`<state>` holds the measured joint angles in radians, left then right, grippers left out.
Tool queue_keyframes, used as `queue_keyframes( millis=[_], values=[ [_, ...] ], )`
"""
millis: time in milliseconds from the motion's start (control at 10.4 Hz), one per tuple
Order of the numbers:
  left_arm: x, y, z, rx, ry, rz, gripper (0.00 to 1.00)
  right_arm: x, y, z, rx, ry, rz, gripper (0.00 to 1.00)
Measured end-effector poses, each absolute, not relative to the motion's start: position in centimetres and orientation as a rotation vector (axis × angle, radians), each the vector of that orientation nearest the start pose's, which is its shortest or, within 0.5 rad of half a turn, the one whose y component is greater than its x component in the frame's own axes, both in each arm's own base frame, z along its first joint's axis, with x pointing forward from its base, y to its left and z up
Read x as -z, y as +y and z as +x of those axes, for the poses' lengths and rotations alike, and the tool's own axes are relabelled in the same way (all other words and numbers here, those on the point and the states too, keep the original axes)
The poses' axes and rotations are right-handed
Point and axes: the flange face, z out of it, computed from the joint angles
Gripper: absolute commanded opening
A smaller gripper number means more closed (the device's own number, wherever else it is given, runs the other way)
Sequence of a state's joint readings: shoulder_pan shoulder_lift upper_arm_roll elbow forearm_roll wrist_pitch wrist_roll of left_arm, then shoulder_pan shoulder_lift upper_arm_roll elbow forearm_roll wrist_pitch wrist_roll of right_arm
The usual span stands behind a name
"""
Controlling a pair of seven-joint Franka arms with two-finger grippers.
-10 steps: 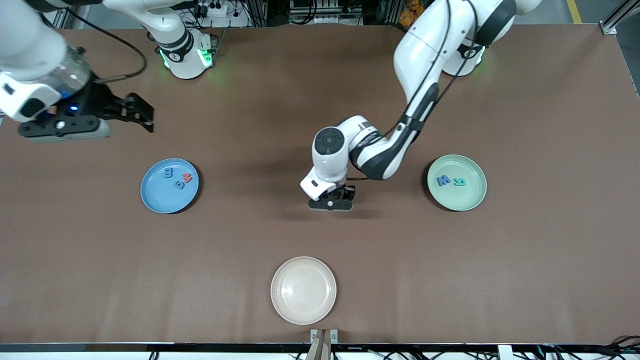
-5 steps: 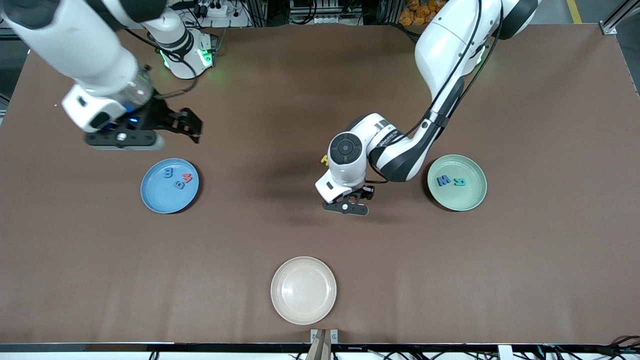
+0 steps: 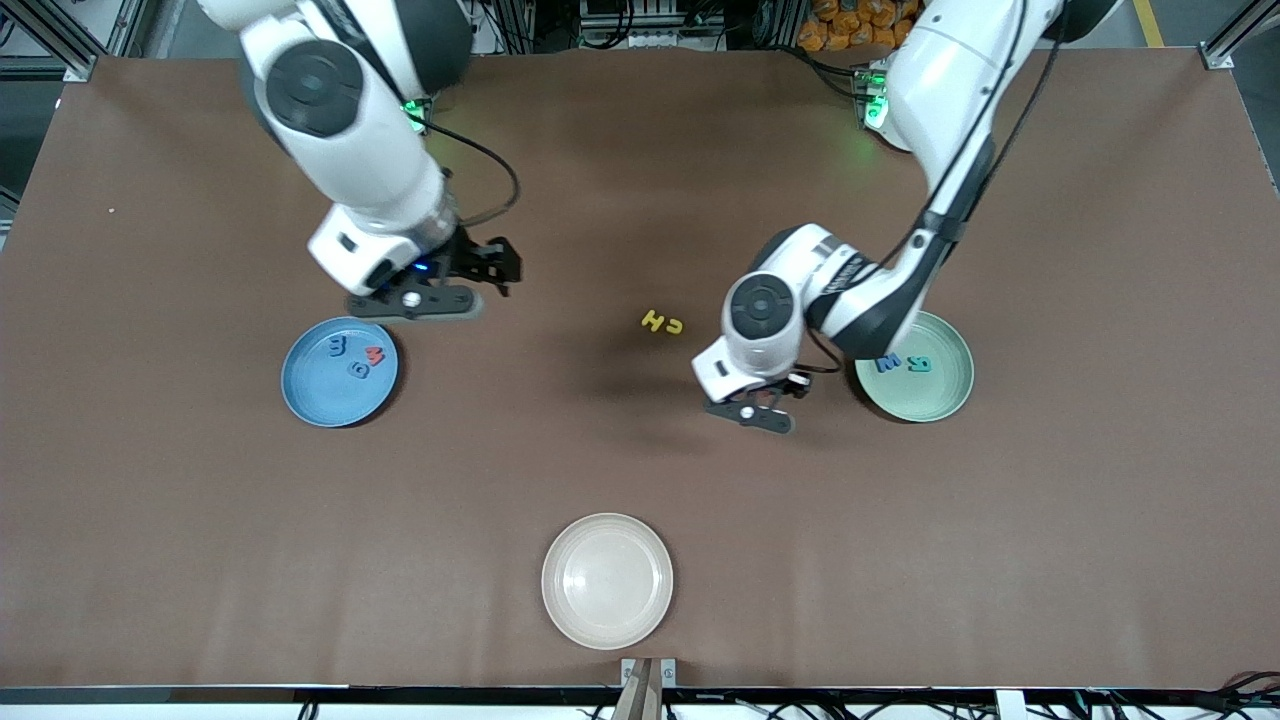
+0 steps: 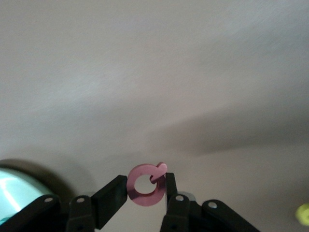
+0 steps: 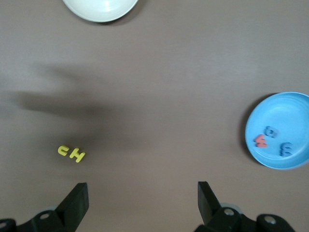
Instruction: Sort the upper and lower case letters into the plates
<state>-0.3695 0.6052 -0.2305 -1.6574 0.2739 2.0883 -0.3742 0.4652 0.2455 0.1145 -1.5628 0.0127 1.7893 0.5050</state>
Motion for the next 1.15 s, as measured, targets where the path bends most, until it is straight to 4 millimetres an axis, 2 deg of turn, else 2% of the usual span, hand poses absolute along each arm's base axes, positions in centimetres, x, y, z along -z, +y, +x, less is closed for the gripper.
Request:
queue_keyframes(
  millis=[192, 289, 385, 577, 770, 866, 962, 1155],
  values=[
    [-25.2, -30.5, 56.2, -0.197, 0.559, -2.911, 0.28, -45.9, 40.2, 52.1, -0.020, -0.250, -3.093, 1.00],
    [-25.1, -27.4, 56.3, -0.231, 0.564, -2.903, 0.28, -43.4, 42.9, 51.2, -0.019, -0.369, -3.089, 1.00],
    [-24.9, -24.2, 56.4, -0.268, 0.545, -2.902, 0.33, -41.1, 44.8, 50.3, -0.036, -0.520, -3.080, 1.00],
    [-24.0, -16.0, 56.7, -0.360, 0.465, -2.930, 0.33, -37.4, 48.1, 48.9, -0.083, -0.770, -3.040, 0.99],
    [-23.3, -8.2, 56.7, -0.436, 0.323, -3.039, 0.32, -34.1, 51.8, 47.7, -0.046, -0.913, -2.981, 0.97],
    [-23.2, -5.7, 56.4, -0.459, 0.239, -3.109, 0.32, -32.5, 53.4, 47.6, -0.007, -0.984, -2.964, 0.93],
    [-23.0, -4.6, 56.1, -0.472, 0.184, -3.149, 0.33, -31.4, 54.1, 48.0, 0.019, -1.061, -2.951, 0.89],
    [-22.6, -5.3, 55.5, -0.500, 0.158, -3.174, 0.33, -29.2, 54.7, 48.7, 0.012, -1.152, -2.925, 0.83]
  ],
)
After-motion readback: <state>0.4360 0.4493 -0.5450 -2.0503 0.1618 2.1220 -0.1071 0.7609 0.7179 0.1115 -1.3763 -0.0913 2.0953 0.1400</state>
